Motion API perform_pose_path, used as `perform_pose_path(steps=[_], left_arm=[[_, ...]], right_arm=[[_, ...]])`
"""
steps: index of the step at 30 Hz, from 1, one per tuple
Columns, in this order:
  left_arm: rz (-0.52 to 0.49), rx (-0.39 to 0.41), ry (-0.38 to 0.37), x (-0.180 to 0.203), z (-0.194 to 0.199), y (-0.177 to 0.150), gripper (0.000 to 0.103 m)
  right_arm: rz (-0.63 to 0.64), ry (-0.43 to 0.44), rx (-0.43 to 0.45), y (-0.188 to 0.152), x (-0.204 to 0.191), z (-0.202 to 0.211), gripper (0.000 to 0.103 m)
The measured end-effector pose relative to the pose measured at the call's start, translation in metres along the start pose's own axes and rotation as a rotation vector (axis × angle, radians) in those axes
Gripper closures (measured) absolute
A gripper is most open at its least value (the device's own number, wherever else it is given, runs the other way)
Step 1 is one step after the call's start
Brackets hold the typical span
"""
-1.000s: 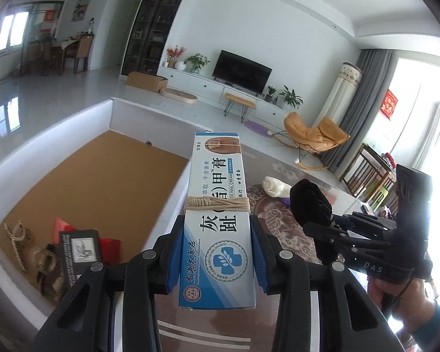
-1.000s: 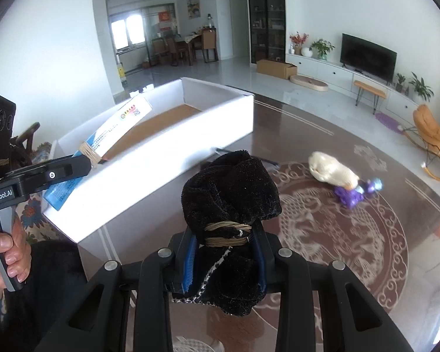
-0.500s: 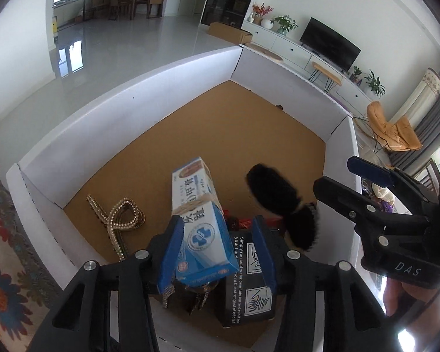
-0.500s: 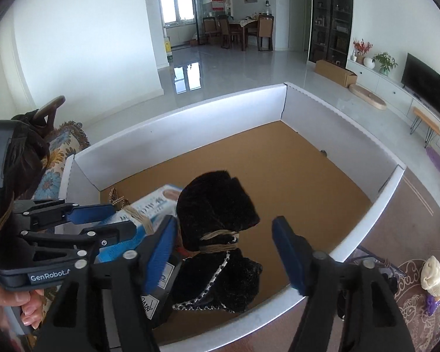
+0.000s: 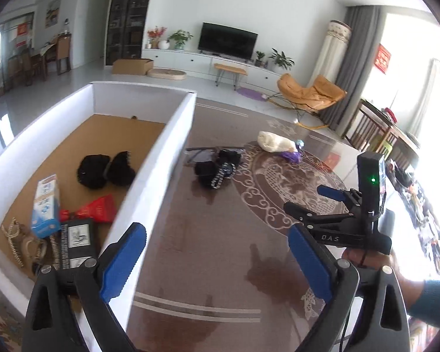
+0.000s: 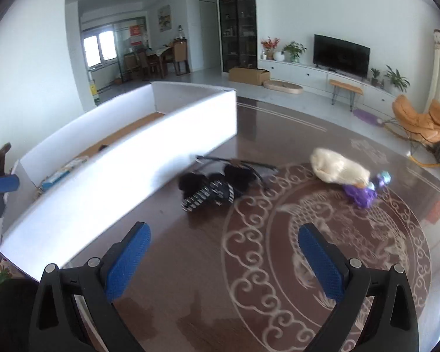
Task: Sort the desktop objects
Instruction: 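Withdraw both tools from the bin and hold them above the table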
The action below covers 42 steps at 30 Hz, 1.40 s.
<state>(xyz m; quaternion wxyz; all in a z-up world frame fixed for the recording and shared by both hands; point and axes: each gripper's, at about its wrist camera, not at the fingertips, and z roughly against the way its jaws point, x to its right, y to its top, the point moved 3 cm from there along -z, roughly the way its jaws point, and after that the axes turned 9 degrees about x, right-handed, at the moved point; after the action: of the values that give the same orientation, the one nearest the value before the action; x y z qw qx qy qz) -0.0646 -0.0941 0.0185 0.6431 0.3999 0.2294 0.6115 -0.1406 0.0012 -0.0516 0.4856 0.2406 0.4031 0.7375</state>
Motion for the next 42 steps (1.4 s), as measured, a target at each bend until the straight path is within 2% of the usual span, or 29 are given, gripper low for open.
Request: perform_pose_path(steps=[2,4,6,9,14,18,42], left_arm=[[-0.058,-0.069,-0.002,0.031,-0.026,-0.015,0.004],[-0.098,-0.138,0.012,0.053,-0.056,-0.029,0.004],[-0.123,-0.192,0.036,0.068,-0.081,-0.042,0.004],[-0.144,-0.234,0.087,0.082,-0.107,-0.055,0.004],[-0.107,-0.270,0.136,0.084,-0.139,-0.064,0.004],[-0.129,-0.176,0.154,0.084,-0.134,-0.076,0.001],[-0.122,-0.175,0.158,0.085,-0.135,-0.074,0.000]], right_arm=[[-0.029,-0.091,-0.081,-0.035,0.052,0.003,0.002],[-0.050,-0.162,-0.123,-0.060,0.093,0.013,0.002],[-0.064,-0.209,-0.139,-0.076,0.118,0.025,0.002],[-0.084,-0.229,-0.167,-0.089,0.138,0.037,0.002],[-0.080,-0.221,-0.184,-0.099,0.137,0.044,0.001],[-0.109,-0.194,-0.190,-0.101,0.139,0.044,0.000],[-0.100,-0.201,-0.193,-0.102,0.136,0.045,0.000]])
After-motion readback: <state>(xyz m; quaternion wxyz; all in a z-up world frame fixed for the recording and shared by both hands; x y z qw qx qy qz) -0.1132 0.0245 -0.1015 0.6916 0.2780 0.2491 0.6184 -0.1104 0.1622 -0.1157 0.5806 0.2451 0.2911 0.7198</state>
